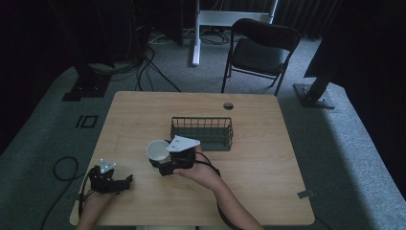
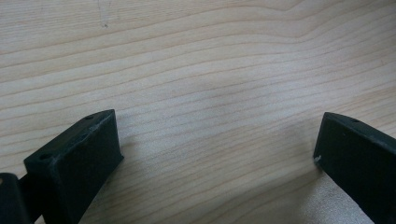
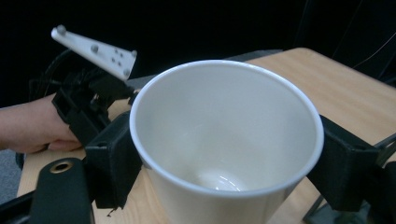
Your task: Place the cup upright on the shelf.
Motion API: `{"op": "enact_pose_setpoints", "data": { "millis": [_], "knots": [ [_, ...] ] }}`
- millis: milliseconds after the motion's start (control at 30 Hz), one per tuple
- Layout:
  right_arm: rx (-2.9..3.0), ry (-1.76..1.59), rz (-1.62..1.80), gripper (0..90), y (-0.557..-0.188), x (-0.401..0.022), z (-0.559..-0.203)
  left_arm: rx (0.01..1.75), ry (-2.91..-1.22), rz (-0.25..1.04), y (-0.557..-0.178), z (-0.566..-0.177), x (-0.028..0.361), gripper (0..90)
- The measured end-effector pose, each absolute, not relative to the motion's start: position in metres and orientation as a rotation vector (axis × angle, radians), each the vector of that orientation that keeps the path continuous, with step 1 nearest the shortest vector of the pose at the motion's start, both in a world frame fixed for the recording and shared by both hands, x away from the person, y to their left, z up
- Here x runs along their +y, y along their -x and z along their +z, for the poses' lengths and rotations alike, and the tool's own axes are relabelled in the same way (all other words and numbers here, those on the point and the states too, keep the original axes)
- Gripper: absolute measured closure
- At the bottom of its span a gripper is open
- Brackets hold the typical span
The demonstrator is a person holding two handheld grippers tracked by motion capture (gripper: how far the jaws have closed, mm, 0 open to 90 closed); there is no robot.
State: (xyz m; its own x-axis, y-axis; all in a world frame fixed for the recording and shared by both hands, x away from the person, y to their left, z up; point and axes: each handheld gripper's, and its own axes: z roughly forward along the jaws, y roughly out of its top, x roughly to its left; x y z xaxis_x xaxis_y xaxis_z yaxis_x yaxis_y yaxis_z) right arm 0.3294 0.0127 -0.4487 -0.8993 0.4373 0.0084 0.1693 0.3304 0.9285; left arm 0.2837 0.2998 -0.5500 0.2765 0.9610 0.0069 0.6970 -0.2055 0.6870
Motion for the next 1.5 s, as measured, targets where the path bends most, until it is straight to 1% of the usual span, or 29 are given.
{"op": "enact_pose_setpoints", "data": {
  "millis": [500, 600, 800, 1200, 1500],
  "knots": [
    [2.191, -0.591, 1.601, 19.8, -0.346, -0.003, -0.404, 1.486, -1.979, 0.598, -0.284, -0.55, 0.3, 0.7],
    [2.146, -0.635, 1.597, 19.8, -0.354, -0.013, -0.393, 1.486, -1.978, 0.598, -0.284, -0.55, 0.3, 0.7],
    [2.087, -0.704, 1.551, 19.8, -0.369, -0.03, -0.386, 1.487, -1.979, 0.598, -0.284, -0.55, 0.3, 0.7],
    [1.988, -0.863, 1.458, 19.8, -0.399, -0.061, -0.395, 1.486, -1.977, 0.6, -0.284, -0.55, 0.3, 0.7],
    [1.986, -0.973, 1.389, 19.8, -0.416, -0.07, -0.421, 1.487, -1.977, 0.599, -0.284, -0.55, 0.3, 0.7]
  ]
}}
